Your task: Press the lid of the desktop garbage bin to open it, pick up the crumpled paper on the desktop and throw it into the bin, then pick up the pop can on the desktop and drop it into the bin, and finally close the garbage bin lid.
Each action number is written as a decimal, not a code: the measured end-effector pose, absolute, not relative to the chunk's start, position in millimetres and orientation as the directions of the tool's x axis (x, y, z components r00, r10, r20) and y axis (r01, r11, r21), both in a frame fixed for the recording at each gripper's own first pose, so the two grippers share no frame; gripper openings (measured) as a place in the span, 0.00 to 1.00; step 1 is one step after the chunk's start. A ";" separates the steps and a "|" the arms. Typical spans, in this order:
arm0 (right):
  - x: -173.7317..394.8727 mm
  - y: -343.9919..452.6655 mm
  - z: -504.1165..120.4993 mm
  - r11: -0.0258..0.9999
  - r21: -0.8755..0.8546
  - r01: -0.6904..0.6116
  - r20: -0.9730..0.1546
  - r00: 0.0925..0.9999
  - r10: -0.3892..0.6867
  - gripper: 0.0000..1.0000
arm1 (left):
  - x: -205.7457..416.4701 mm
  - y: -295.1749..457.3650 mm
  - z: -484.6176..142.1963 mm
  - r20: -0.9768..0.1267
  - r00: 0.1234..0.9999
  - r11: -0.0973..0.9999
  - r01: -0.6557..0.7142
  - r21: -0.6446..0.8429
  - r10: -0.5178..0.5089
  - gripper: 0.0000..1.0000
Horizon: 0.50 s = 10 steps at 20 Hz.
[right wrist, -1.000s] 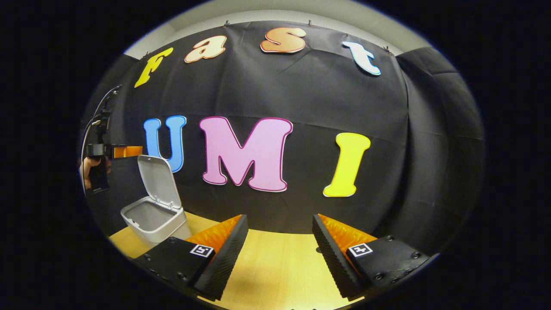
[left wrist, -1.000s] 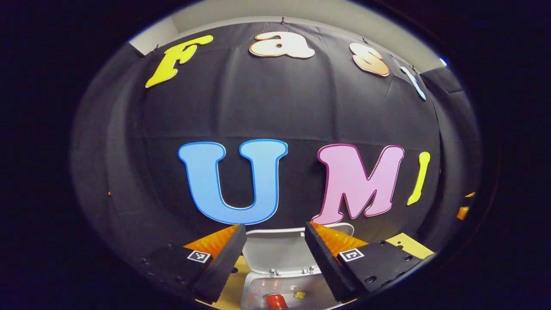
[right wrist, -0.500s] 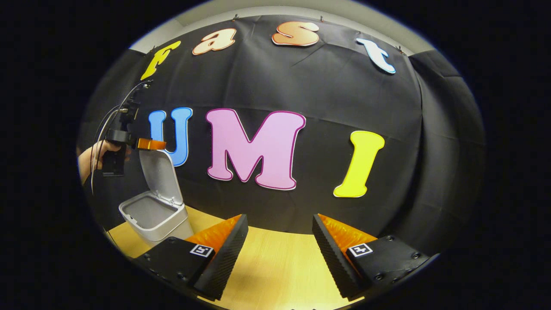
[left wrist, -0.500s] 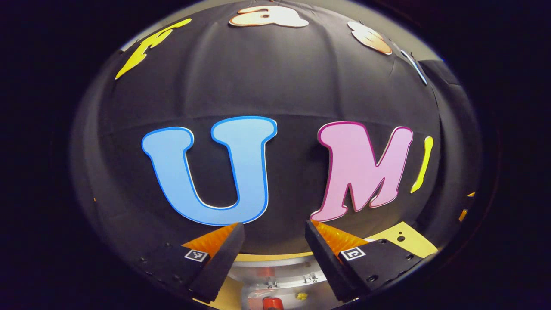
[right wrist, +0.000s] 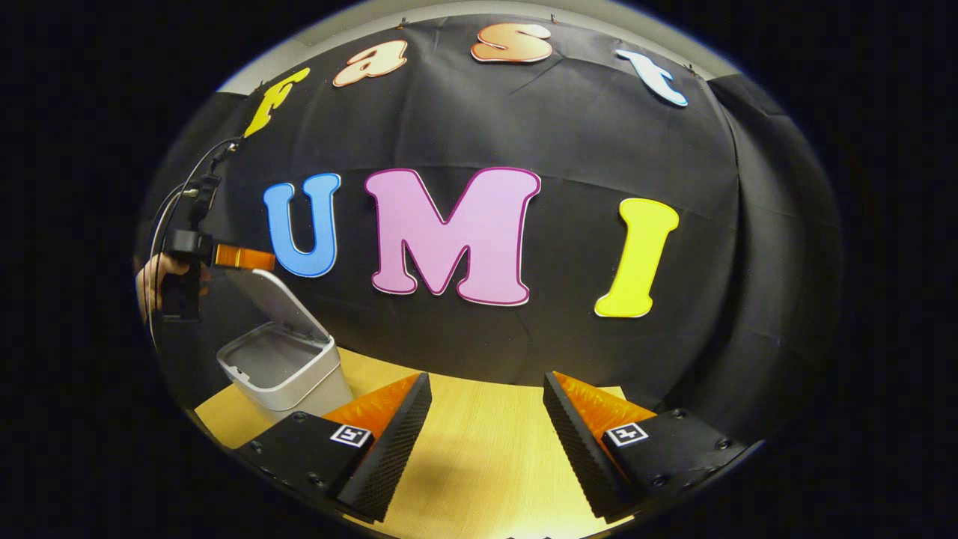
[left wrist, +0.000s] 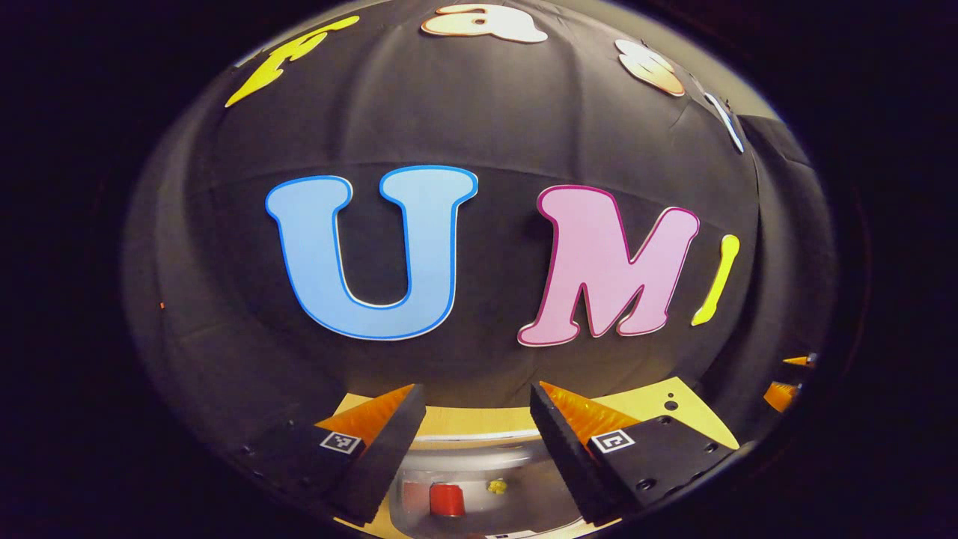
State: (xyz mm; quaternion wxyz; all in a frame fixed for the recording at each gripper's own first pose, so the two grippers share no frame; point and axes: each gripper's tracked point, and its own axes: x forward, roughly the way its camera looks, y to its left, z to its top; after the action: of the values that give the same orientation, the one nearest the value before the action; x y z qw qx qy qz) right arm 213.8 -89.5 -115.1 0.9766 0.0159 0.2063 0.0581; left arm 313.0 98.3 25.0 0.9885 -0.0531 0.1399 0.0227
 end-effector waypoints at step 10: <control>141.3 -46.1 -125.6 0.988 0.093 -0.126 -0.446 0.882 0.155 0.97 | 240.9 83.5 -68.1 -0.309 0.946 0.991 -0.120 -0.060 0.096 0.98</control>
State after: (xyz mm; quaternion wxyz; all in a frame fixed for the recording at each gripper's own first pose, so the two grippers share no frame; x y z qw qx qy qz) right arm 141.3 -46.1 -125.6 0.9695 0.0308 0.2321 0.0726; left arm 240.9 83.5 -68.1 0.9857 -0.0390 0.1546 0.0546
